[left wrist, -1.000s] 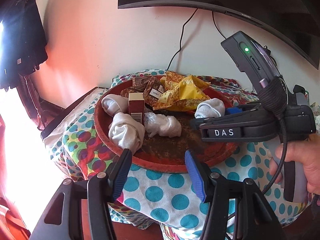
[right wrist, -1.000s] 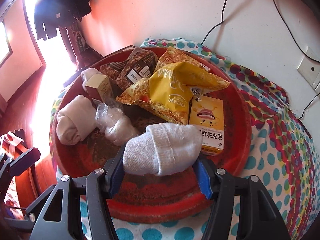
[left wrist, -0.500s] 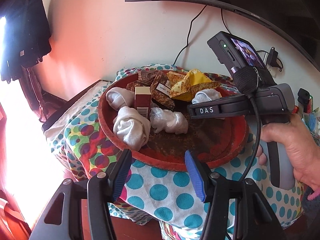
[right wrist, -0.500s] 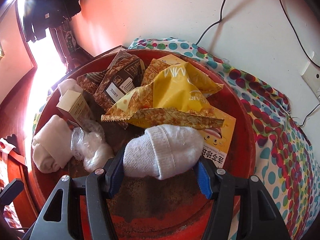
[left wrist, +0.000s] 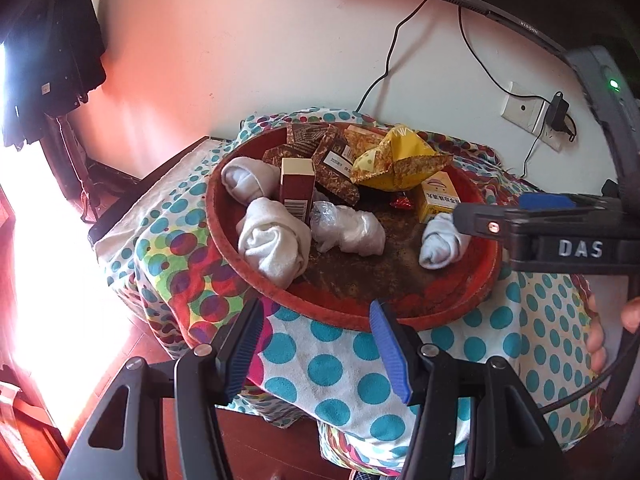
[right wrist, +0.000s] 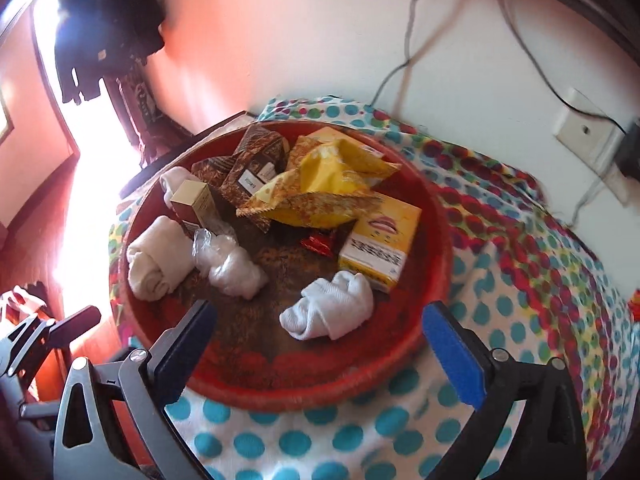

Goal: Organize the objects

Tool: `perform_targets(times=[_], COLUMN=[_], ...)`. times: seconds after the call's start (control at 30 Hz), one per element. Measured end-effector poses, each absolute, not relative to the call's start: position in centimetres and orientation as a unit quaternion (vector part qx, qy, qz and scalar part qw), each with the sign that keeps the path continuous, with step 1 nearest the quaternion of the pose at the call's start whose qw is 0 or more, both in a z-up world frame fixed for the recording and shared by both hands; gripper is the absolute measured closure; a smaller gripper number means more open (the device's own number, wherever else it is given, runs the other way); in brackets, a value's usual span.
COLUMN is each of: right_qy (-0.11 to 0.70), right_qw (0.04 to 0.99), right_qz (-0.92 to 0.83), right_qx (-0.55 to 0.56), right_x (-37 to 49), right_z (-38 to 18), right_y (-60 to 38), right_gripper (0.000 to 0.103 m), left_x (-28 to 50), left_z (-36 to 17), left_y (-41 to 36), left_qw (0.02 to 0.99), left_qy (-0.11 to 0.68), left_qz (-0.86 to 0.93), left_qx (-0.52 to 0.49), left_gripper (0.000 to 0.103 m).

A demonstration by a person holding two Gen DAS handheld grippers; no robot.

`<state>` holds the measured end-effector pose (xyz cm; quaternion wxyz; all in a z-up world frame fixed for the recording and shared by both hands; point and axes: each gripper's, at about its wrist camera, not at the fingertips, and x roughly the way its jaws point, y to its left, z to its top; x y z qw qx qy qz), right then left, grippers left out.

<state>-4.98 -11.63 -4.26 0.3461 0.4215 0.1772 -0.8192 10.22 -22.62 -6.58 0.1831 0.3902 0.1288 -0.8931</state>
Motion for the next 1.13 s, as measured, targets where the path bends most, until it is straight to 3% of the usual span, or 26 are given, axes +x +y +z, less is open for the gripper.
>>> perform_targets(times=[0.17,0.57,0.73,1.13], right_qy=[0.19,0.226,0.243,0.228], right_qw=[0.3,0.323,0.335,0.332], right_qz=[-0.819,-0.796,-0.787,-0.778], right_qx=[0.451,0.459,0.458,0.482], right_x=[-3.6,1.1,2.0,1.6], right_z=[-3.1,-1.5,-1.7,-3.0], right_y=[-8.3,-6.8,-7.5,-6.6], right_gripper=[0.0,0.0,0.0,0.0], left_x=[10.4,8.0,7.3,7.1], left_z=[-4.7,-2.5,-2.5,-1.3], left_y=[-22.0,-21.4,-22.1,-20.0], left_qw=[0.186,0.19,0.268,0.206], left_qy=[0.111,0.094,0.079,0.06], left_qz=[-0.888,-0.872,-0.846,-0.876], left_qx=[0.406,0.441,0.454,0.432], left_gripper=[0.046,0.046,0.046,0.045])
